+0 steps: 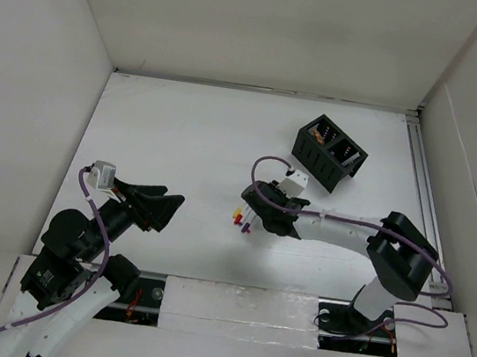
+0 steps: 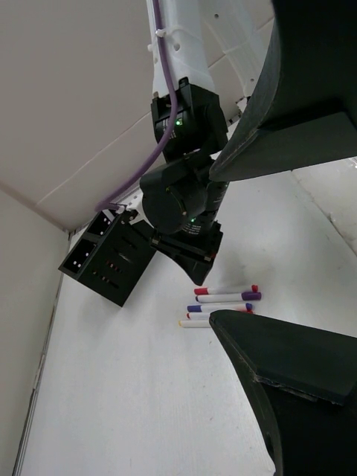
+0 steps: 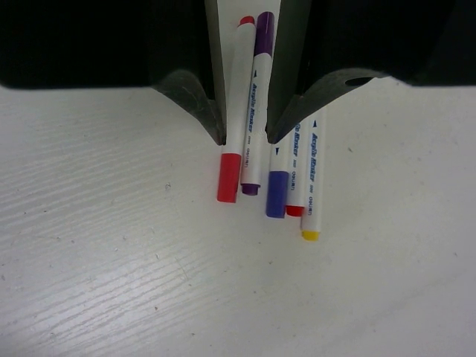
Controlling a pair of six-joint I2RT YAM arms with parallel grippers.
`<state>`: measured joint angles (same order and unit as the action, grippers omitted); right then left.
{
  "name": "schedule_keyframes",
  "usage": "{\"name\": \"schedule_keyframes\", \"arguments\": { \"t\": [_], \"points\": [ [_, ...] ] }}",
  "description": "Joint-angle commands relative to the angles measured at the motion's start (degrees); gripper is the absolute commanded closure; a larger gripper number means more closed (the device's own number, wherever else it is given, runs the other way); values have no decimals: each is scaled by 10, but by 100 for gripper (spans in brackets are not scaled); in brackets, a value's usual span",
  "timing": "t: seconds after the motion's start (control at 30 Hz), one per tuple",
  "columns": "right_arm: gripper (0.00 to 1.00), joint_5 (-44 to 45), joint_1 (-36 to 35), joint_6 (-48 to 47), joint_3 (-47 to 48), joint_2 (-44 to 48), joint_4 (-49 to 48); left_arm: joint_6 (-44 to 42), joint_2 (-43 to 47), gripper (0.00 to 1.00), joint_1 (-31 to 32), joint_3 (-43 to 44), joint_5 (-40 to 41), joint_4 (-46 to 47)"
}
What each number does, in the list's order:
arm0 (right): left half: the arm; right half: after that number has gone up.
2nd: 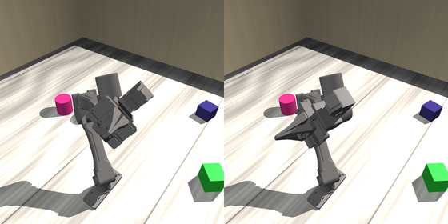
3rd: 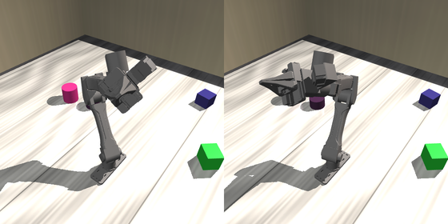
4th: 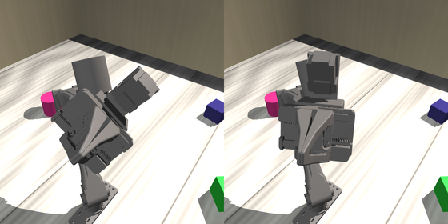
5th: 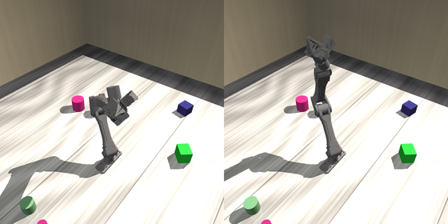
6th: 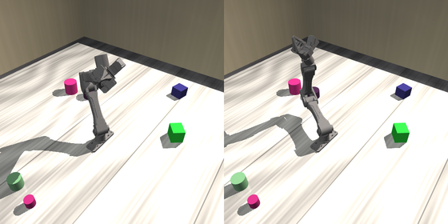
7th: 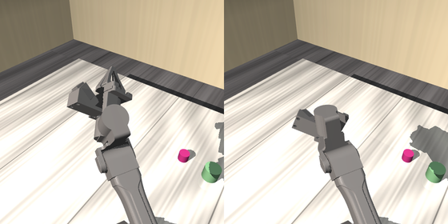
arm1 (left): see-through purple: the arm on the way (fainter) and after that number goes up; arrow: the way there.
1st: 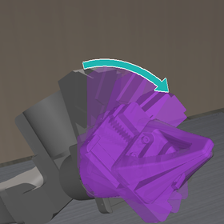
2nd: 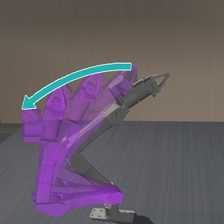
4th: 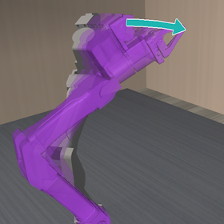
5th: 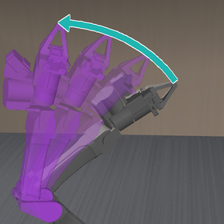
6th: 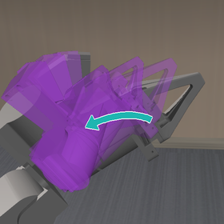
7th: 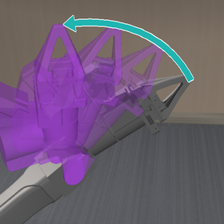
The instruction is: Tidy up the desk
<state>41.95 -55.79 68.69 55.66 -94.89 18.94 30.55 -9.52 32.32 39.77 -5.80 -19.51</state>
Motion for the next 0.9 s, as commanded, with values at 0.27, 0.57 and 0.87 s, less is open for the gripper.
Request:
{"name": "schedule_keyframes", "arguments": {
  "t": [0.27, 0.57, 0.87],
  "points": [
    [67, -12, 19, -24, 22, -56, -18, -4, 6, 34, 3, -3, -6, 23],
    [69, -26, 41, -23, 7, -87, -35, -4, 9, 34, 3, -4, -5, 25],
    [67, -11, 46, -19, -40, -42, 6, -4, 6, 34, 3, -4, -5, 25]
  ]
}}
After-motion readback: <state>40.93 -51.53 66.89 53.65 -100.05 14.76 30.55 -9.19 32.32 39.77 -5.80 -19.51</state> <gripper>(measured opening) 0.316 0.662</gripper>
